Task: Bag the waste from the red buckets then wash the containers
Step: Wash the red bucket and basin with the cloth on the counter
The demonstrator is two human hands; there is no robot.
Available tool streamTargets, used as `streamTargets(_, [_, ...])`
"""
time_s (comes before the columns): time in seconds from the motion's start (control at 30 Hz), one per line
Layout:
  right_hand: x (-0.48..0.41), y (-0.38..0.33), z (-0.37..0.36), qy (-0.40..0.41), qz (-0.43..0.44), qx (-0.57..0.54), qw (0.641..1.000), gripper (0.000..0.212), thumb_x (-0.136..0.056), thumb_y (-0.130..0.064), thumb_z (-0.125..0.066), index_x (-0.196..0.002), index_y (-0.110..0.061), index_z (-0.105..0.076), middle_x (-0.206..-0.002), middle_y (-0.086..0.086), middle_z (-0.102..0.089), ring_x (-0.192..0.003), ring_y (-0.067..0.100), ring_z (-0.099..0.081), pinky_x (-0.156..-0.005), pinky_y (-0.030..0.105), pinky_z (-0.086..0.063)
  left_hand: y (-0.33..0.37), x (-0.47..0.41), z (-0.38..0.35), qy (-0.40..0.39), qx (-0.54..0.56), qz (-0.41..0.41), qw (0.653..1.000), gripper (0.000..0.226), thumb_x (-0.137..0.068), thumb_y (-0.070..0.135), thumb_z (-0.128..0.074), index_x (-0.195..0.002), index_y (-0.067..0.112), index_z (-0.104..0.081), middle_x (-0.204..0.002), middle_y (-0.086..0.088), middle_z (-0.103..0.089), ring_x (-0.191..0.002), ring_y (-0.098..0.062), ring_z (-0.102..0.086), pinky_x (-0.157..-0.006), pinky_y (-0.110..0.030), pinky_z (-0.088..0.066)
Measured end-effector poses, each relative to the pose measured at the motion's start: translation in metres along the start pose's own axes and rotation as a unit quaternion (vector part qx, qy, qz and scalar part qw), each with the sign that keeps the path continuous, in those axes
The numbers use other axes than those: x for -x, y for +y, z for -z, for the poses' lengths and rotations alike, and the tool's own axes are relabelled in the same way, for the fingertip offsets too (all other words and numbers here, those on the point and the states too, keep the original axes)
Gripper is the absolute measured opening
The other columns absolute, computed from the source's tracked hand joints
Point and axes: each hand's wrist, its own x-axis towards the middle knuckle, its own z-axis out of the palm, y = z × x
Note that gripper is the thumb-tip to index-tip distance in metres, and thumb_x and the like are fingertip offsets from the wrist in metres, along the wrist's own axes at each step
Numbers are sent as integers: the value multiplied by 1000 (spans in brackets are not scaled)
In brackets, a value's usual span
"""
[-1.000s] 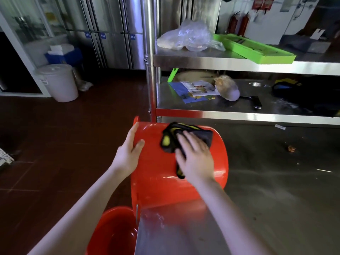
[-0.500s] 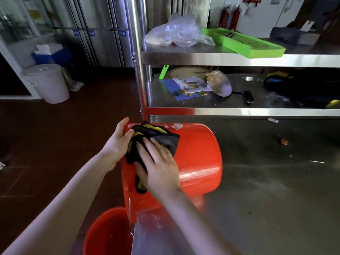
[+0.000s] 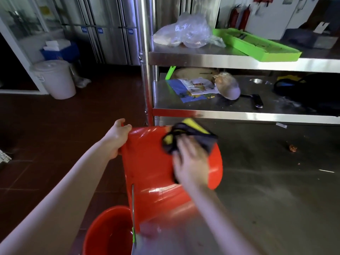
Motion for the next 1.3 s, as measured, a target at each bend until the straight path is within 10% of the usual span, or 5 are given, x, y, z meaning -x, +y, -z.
streamTargets(0.2, [21,-62,-17,-75,174,-53,980,47,-93,-34,-48,-139,-22,-50,-148,1,-44,-139,21,-36,-112,37,-30,-2,-12,7,-2,-36,2,999,44,-101,33,-44,-144,37,-36,-121,-9,-59,-98,-26,-61,-83,-41,-53])
streamTargets(0.33, [14,3,-4,-16,75,-8,997,45,-91,-31,-50,-132,-15,-59,-143,7,-50,-132,26,-47,-107,40,-40,6,-11,3,-20,-28,3,999,45,-101,34,-45,-145,37,-33,-100,-5,-62,-75,-20,-63,-53,-31,-51])
streamTargets(0.53, [8,67,4,61,-125,33,990,39,-93,-20,-56,-128,-5,-60,-138,13,-55,-128,35,-50,-100,50,-45,11,-5,-1,-11,-18,-10,1000,63,-96,47,-51,-151,33,-24,-128,-6,-57,-94,-22,-63,-72,-38,-52])
streamTargets(1.0, [19,-46,-20,-34,92,16,995,48,-93,-32,-49,-140,-22,-49,-147,1,-47,-138,25,-38,-108,44,-37,-37,84,-26,128,-143,-129,973,70,-95,58,-36,-154,31,-11,-148,-15,-43,-130,-34,-47,-101,-39,-39])
streamTargets(1.3, [3,48,0,-3,8,48,999,42,-95,-30,-53,-133,-13,-57,-143,11,-50,-133,31,-46,-105,46,-42,-55,93,-30,95,-90,-184,974,57,-100,54,-27,-150,50,0,-56,-2,-53,-39,-12,-44,-40,-29,-41])
